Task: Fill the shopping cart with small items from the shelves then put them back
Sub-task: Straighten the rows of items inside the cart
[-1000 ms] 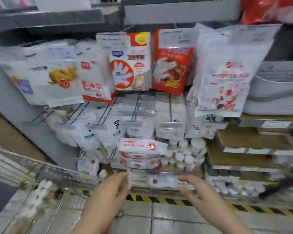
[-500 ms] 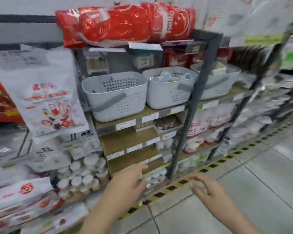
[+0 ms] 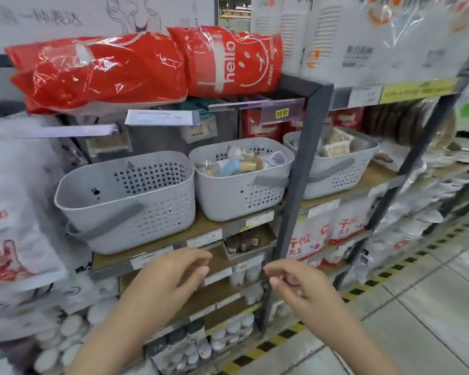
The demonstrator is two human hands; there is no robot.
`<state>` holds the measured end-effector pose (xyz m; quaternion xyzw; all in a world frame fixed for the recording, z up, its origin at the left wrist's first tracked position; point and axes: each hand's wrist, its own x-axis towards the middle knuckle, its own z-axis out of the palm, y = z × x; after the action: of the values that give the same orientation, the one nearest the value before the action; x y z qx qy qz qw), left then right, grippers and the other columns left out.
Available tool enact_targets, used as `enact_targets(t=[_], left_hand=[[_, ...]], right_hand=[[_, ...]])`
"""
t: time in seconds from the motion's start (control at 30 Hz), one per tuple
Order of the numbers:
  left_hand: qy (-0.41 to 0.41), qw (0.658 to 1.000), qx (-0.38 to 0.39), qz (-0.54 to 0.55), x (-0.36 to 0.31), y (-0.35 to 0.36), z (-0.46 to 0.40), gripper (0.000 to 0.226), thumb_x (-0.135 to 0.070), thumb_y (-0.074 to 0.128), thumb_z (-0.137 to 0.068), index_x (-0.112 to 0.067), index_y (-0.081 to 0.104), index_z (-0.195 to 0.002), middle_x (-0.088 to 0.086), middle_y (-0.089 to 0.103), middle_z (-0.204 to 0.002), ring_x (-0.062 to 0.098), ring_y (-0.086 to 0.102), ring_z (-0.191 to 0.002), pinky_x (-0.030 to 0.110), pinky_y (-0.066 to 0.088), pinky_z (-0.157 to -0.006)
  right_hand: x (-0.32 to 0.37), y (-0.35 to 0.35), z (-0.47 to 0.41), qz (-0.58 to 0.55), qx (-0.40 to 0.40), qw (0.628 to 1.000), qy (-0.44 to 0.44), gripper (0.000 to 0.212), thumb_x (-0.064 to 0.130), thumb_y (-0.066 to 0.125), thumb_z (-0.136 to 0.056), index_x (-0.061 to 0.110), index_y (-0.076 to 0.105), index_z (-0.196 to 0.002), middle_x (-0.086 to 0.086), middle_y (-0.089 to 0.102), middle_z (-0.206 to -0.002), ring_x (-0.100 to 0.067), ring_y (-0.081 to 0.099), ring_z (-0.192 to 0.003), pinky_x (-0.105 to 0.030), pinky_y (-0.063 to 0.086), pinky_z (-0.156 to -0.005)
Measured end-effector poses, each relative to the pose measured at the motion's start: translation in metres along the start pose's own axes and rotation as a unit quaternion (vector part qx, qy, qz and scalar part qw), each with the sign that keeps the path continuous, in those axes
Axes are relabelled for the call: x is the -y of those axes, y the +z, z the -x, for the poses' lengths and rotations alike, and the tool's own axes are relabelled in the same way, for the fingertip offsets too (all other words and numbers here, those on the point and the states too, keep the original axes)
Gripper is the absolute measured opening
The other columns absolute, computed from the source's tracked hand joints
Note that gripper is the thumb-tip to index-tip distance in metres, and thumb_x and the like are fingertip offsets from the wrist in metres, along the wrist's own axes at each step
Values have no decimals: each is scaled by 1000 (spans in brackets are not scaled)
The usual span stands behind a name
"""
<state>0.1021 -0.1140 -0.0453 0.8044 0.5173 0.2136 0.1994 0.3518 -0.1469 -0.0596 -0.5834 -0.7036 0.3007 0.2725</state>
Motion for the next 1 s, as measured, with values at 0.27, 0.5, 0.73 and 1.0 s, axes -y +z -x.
enact_targets(t=[0.27,0.5,0.73,1.0], left_hand=[[-17,997,-79,11,5,6,-116,26,-31,51,-95,-33,57,-120,-27,56,-107,-14,51,-98,1,37,-76],[-12,995,-102,-22,6,8,-174,33,-36,49,-96,-32,53,-128,-22,52,-121,-4,47,-110,14,36,-84],[-29,990,-132,-44,21,-2,-203,29,-33,51,-94,-33,57,-123,-20,55,-114,1,52,-102,17,38,-77],[-59,981,-170,-77,42,-13,-220,26,-26,57,-91,-23,65,-116,-11,64,-110,9,58,-100,25,44,-81]], right_hand=[[-32,-44,-76,-19,-32,999,-16,20,27,53,-95,45,56,-103,29,59,-102,9,54,-101,-19,53,-80],[-40,-67,-135,-3,-19,998,-56,19,31,51,-96,41,57,-111,30,57,-108,16,48,-106,-6,40,-86],[-30,-79,-204,-2,-56,989,-136,25,26,53,-96,34,57,-118,30,52,-113,16,44,-111,-2,36,-88],[-26,-69,-281,54,8,983,-176,36,16,68,-83,27,60,-116,12,54,-114,-7,48,-109,-25,41,-96]])
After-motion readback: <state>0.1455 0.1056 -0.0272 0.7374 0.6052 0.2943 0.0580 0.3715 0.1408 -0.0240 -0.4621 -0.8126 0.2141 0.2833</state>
